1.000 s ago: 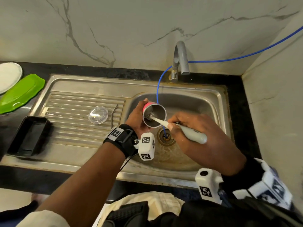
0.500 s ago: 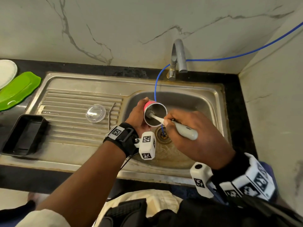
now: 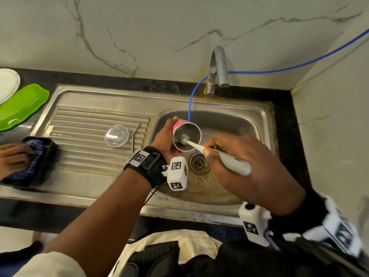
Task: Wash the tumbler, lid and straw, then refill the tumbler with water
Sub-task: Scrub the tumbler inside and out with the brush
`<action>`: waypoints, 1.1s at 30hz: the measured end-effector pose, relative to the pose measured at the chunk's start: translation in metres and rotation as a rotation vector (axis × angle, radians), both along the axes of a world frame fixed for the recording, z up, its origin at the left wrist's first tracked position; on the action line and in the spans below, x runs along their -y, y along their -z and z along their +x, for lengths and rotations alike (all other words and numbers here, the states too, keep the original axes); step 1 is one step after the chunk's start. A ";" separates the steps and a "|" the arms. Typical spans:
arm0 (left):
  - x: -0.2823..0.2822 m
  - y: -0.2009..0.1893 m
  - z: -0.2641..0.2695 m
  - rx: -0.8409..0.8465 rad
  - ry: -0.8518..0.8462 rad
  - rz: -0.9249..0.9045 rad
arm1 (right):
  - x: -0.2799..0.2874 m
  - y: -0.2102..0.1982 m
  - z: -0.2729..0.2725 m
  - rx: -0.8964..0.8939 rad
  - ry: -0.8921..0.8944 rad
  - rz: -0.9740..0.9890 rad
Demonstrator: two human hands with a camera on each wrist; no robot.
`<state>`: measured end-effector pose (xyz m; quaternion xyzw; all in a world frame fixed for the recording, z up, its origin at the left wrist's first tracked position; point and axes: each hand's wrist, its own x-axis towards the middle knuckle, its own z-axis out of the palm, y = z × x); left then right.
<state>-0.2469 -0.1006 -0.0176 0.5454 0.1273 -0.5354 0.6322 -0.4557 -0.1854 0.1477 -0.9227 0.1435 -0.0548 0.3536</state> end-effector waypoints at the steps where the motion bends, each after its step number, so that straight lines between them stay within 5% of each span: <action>1: 0.000 -0.002 -0.003 -0.020 -0.012 -0.001 | 0.000 0.009 0.005 0.004 0.011 -0.012; 5: -0.007 0.000 -0.001 -0.028 -0.065 0.033 | 0.004 0.025 0.012 0.026 0.071 0.079; 11: -0.018 0.006 0.018 -0.006 -0.082 -0.004 | 0.008 -0.021 -0.021 0.025 -0.003 0.181; 23: -0.009 -0.006 -0.003 0.020 -0.075 0.044 | -0.008 0.024 0.009 -0.001 0.075 -0.072; 33: -0.017 -0.005 0.010 0.013 -0.112 0.048 | -0.009 -0.019 -0.023 0.003 0.068 0.008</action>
